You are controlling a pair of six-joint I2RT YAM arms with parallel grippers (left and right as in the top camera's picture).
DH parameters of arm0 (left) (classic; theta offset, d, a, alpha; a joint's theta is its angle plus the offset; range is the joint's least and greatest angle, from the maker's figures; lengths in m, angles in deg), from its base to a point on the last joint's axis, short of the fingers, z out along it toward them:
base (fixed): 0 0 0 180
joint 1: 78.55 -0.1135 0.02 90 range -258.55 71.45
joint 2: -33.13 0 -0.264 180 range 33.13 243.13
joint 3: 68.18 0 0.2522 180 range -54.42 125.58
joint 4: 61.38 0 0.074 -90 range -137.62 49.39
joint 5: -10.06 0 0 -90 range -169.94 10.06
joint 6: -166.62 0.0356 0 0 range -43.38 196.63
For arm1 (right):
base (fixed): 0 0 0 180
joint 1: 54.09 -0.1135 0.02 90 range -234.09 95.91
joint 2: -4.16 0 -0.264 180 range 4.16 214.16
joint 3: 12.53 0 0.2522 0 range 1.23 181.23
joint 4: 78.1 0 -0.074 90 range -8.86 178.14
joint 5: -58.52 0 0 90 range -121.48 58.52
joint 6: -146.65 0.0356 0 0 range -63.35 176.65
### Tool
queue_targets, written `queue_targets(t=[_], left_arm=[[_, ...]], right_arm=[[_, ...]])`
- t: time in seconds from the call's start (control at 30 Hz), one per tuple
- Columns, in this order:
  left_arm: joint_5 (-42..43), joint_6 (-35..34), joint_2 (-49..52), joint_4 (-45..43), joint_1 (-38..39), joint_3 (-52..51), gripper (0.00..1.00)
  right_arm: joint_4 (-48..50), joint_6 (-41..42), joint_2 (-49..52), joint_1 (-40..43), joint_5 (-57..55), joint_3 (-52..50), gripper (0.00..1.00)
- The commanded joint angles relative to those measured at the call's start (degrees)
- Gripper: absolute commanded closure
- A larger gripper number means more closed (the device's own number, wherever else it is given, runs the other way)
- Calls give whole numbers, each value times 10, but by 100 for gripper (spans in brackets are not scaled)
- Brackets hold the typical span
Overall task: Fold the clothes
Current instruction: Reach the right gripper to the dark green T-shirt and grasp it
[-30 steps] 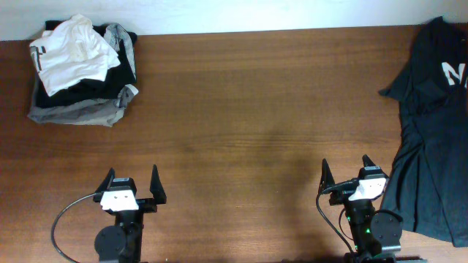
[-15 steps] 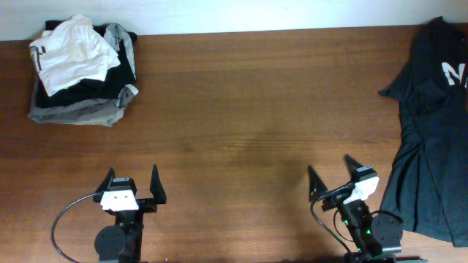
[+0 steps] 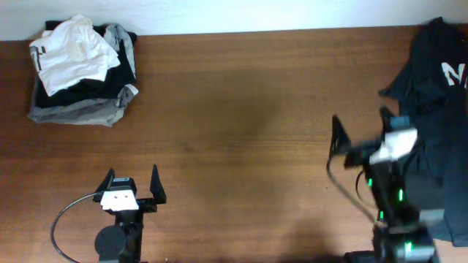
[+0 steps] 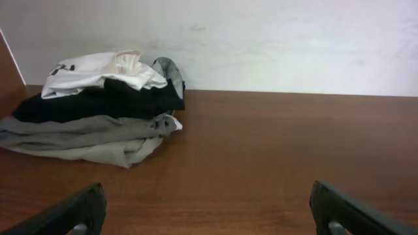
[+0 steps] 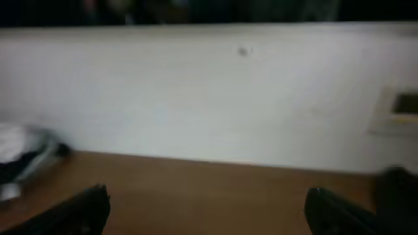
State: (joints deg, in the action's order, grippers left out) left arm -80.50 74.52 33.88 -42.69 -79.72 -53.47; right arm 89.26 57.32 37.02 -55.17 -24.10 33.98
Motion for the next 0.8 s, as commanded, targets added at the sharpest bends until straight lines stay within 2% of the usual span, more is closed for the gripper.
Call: queue_targets(t=[0.0, 0.13, 0.2, 0.27, 0.63, 0.77], left_arm=[[6, 11, -4, -2, -3, -4, 1], [6, 11, -4, -2, -3, -4, 1], [6, 11, -4, -2, -3, -4, 1], [6, 11, -4, -2, -3, -4, 1], [6, 11, -4, -2, -3, -4, 1], [6, 11, -4, -2, -3, -4, 1]], right_arm=[[-124, -24, 229, 30, -83, 218, 1], [-374, -23, 504, 120, -68, 507, 1], [-454, -24, 587, 139, -73, 588, 1], [-458, -24, 641, 164, -118, 618, 1], [-408, -47, 884, 328, -63, 675, 1], [-367, -4, 939, 358, -54, 680, 1]])
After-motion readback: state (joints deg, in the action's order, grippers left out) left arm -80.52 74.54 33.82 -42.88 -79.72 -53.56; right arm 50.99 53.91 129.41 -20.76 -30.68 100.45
